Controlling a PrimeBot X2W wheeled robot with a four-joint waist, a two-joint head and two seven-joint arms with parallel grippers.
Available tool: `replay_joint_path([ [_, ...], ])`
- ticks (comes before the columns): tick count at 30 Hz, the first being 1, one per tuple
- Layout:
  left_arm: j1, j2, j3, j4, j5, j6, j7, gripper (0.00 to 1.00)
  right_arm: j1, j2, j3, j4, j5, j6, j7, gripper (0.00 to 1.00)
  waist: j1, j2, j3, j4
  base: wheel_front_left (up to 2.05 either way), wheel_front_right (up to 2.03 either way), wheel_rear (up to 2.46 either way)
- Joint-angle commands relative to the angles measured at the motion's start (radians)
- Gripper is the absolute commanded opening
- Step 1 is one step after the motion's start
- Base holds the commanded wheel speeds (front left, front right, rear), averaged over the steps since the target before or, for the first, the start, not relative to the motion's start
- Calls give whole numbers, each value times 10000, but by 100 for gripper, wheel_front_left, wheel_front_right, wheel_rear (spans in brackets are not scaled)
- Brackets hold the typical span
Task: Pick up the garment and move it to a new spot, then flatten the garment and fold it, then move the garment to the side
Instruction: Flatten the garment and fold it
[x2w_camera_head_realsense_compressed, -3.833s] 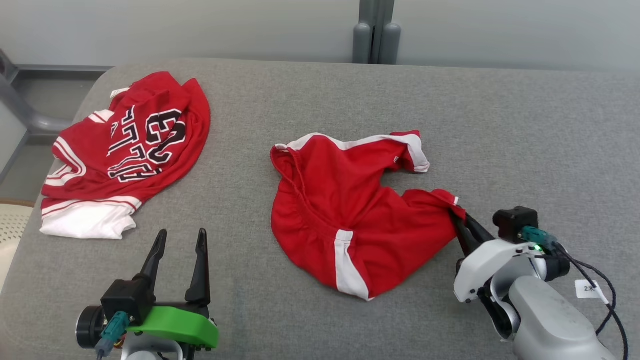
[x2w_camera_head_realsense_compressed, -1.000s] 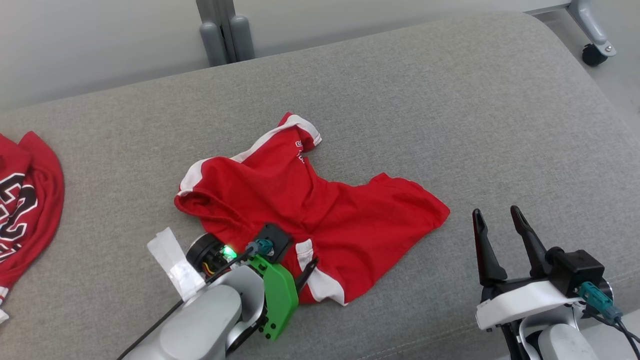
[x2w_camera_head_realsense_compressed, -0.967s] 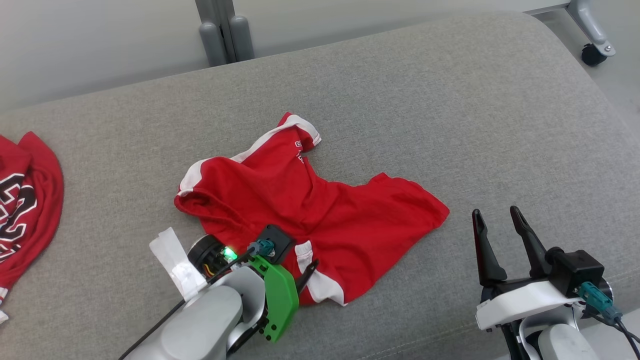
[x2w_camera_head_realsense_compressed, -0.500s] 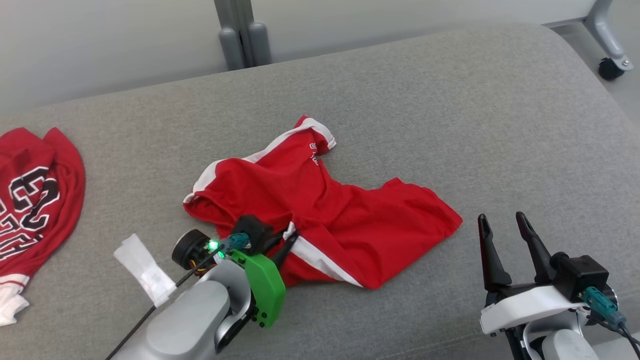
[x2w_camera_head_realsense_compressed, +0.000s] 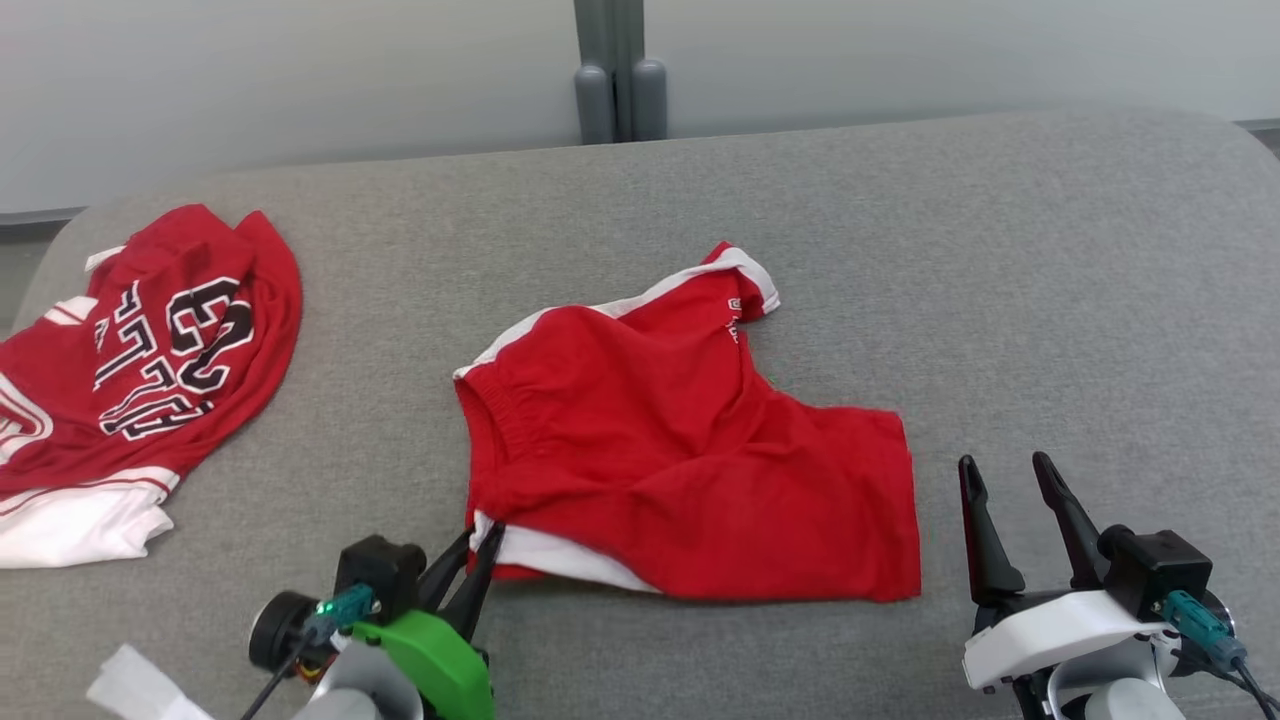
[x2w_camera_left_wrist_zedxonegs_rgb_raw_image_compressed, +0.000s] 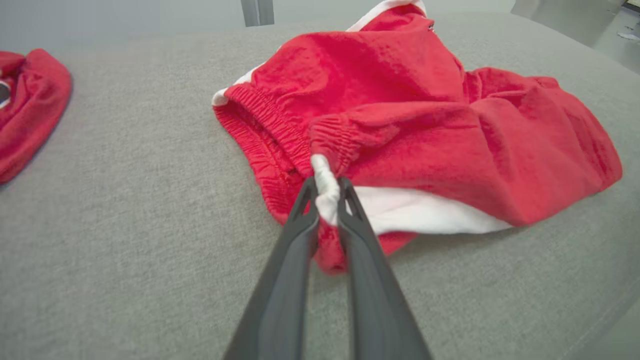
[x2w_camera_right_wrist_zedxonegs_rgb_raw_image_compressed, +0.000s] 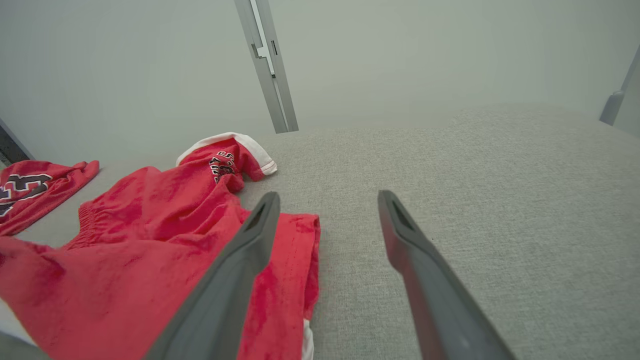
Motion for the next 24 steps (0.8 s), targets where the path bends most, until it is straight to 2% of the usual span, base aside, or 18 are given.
replay_joint_path([
  [1, 402, 163, 87, -116, -144, 166, -78, 0, 78, -17, -6, 65, 13, -10, -31, 100, 0, -1, -28, 352, 0, 0, 0],
  [4, 1030, 176, 324, -307, -423, 362, -200, 0, 53, -49, -6, 182, 23, -10, -31, 100, 0, -1, -25, 496, 0, 0, 0],
  [5, 1176, 157, 354, -328, -452, 410, -240, 9, 44, -48, -11, 209, 25, -10, -31, 100, 0, -1, -31, 523, 0, 0, 0],
  [6, 1345, 110, 414, -336, -526, 438, -278, 32, 36, -45, 1, 255, 33, -10, -31, 100, 0, -1, -45, 546, 0, 0, 0],
  [7, 1448, 73, 462, -354, -524, 435, -312, 94, 31, -46, 10, 280, 37, -10, -31, 100, 0, -1, -60, 560, 0, 0, 0],
  [8, 1530, 19, 555, -388, -442, 485, -375, 100, 29, -51, 19, 315, 44, -10, -31, 100, 0, -1, -88, 580, 0, 0, 0],
  [13, 1721, -165, 1374, -827, 72, 607, -446, 100, 57, -106, 22, 438, 78, -10, -31, 100, 0, -1, -275, 619, 0, 0, 0],
  [24, 2910, -850, 4804, -2475, 2145, 412, -423, 100, 249, -123, 174, 514, 116, -10, -31, 100, 0, -1, -697, 460, 0, 0, 0],
])
